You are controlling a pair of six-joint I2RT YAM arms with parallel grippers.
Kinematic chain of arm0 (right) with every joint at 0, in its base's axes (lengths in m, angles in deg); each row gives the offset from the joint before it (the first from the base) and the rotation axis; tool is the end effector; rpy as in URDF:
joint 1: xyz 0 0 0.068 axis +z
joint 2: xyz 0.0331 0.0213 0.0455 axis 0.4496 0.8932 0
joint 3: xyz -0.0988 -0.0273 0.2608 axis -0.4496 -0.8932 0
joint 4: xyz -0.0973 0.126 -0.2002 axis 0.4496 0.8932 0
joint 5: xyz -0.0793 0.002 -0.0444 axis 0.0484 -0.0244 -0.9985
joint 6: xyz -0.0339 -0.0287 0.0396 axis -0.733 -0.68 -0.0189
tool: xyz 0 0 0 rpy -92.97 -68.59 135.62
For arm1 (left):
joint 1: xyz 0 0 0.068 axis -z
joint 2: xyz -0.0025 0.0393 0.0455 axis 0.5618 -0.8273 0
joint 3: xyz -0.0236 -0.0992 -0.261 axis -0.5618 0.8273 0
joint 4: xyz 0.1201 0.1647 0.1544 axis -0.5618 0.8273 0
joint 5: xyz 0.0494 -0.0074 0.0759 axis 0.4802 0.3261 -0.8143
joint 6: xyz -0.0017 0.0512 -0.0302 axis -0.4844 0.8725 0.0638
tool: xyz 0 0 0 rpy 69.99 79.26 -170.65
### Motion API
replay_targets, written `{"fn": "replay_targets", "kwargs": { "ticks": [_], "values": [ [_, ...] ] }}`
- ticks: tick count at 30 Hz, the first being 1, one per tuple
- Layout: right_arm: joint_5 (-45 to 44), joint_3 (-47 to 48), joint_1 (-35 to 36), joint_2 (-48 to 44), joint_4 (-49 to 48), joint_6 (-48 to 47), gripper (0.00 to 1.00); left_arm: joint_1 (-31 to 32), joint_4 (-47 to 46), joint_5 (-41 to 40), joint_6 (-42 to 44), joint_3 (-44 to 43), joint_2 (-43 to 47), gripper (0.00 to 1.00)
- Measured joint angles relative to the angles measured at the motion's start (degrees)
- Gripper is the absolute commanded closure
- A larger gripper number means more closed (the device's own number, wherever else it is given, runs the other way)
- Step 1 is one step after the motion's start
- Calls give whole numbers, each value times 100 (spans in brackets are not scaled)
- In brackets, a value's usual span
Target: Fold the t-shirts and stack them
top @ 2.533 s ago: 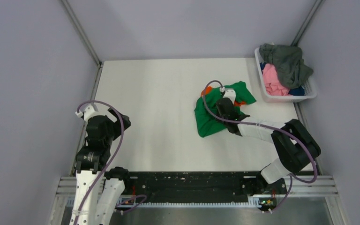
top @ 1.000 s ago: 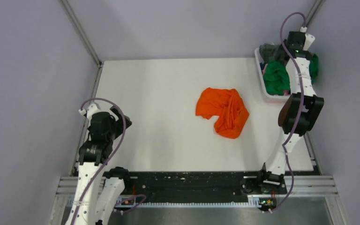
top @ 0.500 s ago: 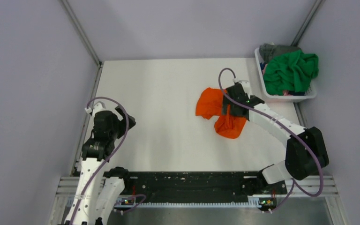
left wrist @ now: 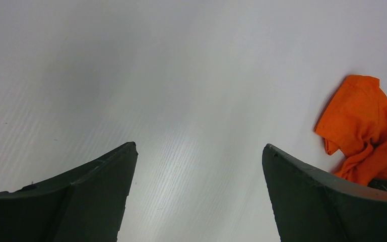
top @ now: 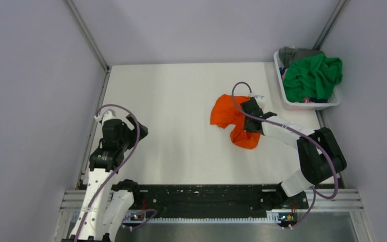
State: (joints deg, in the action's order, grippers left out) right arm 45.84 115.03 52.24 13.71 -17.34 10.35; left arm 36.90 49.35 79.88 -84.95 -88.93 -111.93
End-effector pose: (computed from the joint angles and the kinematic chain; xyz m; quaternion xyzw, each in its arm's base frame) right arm 0.2715 0.1102 0.1865 0.0833 0.9393 -0.0534 0.3285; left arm 0.1369 -0.0035 0.2775 -0.2963 0.8435 -0.1333 0.4277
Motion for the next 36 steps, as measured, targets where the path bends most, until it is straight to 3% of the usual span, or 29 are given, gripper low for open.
{"fn": "replay_targets", "kwargs": {
  "ticks": [7, 16, 19, 22, 25, 30, 36],
  "values": [
    [723, 509, 452, -133, -39, -291, 100, 0, -31, 63, -9, 44, 15, 1],
    [2302, 3467, 2039, -175, 72, -1224, 100, 0, -295, 516, -111, 179, -44, 1],
    [2970, 4374, 2258, -170, 42, -1436, 100, 0, -348, 616, -114, 179, -87, 1],
    [3187, 4695, 2271, -293, -85, -1569, 100, 0, -413, 669, -114, 181, -90, 1],
    [2903, 4341, 2225, -632, -138, -1567, 100, 0, -573, 748, -133, 254, -122, 1],
    [2594, 2516, 1731, -1484, -271, -1165, 100, 0, -1088, 1121, -238, 590, -457, 1],
    [1838, 522, 1185, -1939, -57, -654, 100, 0, -1661, 1683, -282, 730, -1864, 1]
  ]
}}
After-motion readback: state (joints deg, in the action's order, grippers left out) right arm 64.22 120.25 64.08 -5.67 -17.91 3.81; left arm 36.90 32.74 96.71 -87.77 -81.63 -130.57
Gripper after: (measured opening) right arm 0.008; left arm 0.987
